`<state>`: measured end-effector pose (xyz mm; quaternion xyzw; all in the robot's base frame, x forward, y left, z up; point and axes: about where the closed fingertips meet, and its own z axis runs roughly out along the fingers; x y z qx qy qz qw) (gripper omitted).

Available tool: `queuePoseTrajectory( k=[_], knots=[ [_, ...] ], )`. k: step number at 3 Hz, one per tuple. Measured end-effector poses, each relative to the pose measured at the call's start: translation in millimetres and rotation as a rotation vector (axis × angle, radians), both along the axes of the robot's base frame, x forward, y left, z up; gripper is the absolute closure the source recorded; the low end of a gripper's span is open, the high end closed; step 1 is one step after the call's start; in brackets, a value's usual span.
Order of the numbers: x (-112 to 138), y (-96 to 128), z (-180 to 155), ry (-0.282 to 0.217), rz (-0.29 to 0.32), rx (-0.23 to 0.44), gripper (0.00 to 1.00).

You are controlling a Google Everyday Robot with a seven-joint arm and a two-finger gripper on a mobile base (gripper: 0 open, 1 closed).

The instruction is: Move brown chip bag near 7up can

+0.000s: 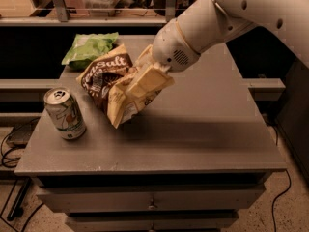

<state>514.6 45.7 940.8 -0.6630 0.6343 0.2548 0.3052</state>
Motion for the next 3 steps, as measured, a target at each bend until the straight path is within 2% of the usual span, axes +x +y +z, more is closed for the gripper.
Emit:
queuePoseTrajectory(
  k=[1,2,3],
  knots=[
    [0.0,1.5,0.0,-0.003,0.003,-0.001,0.17],
    [-1.3,3.3,0.5,-0.004,0.007,-0.002,0.0],
    [-1.4,3.4,0.6,-0.004,0.007,-0.002,0.0]
  ],
)
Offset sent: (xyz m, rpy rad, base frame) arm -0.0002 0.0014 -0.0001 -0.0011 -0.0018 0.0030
